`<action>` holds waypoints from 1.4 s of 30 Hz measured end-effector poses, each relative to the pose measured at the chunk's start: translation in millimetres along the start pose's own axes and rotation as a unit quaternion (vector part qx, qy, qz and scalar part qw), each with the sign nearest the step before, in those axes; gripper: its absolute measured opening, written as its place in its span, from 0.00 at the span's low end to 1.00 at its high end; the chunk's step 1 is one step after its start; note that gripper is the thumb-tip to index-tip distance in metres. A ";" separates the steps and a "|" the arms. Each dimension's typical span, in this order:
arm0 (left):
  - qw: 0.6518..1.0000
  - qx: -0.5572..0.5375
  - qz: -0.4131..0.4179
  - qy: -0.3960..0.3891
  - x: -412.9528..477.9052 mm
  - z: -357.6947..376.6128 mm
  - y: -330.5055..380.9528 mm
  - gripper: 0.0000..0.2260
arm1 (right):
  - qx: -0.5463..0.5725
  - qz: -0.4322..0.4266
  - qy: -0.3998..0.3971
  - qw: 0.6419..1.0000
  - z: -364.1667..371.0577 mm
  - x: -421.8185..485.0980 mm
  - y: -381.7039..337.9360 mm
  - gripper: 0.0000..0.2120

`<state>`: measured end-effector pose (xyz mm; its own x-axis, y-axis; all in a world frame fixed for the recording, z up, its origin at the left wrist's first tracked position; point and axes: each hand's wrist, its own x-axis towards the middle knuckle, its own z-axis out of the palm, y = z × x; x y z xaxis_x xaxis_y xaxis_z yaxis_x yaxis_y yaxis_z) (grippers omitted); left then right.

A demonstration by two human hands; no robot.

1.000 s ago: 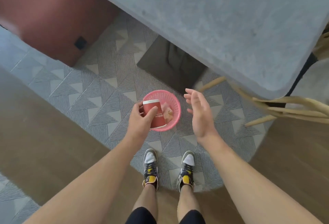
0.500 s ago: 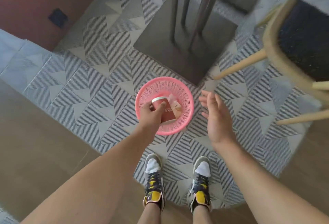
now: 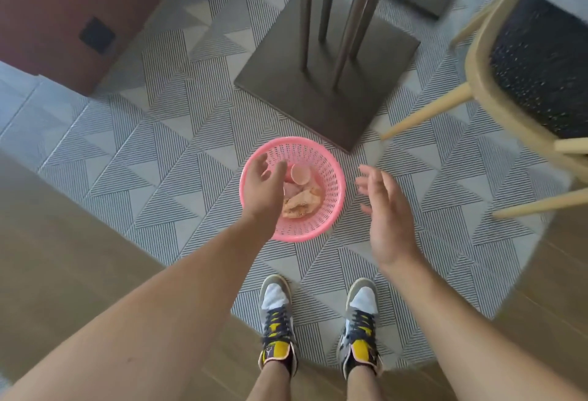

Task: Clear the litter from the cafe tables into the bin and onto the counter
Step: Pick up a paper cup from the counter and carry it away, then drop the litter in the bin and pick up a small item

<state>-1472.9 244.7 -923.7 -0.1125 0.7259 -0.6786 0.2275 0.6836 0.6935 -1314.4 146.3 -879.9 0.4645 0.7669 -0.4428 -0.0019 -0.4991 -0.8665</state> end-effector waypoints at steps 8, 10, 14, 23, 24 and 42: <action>0.992 0.012 0.117 -0.040 -62.4 -24.4 56.7 0.19 | 0.015 -0.028 0.025 0.999 -18.5 -33.3 -73.1 0.38; 0.986 0.015 0.153 -0.057 -84.8 -28.3 75.6 0.18 | 0.021 -0.042 0.023 0.999 -23.2 -46.4 -93.4 0.37; 0.970 0.014 0.231 -0.075 -138.9 -40.5 116.4 0.17 | 0.043 -0.064 0.022 0.997 -32.3 -76.2 -134.7 0.28; 0.931 -0.027 0.343 -0.118 -267.7 -84.0 222.1 0.17 | 0.091 -0.143 0.064 0.983 -81.8 -153.2 -258.9 0.39; 0.926 -0.028 0.356 -0.127 -283.0 -87.7 234.6 0.18 | 0.095 -0.152 0.073 0.981 -90.6 -163.1 -274.0 0.39; 0.845 -0.038 0.461 -0.267 -470.9 -93.4 317.5 0.19 | 0.134 -0.241 0.213 0.937 -222.4 -335.2 -383.6 0.28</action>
<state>-1438.1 127.0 -361.3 0.5361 0.8287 0.1606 -0.0843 -0.1367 0.9870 -1272.4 -9.0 -347.8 0.7803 0.6178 0.0972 0.1025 0.0270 -0.9944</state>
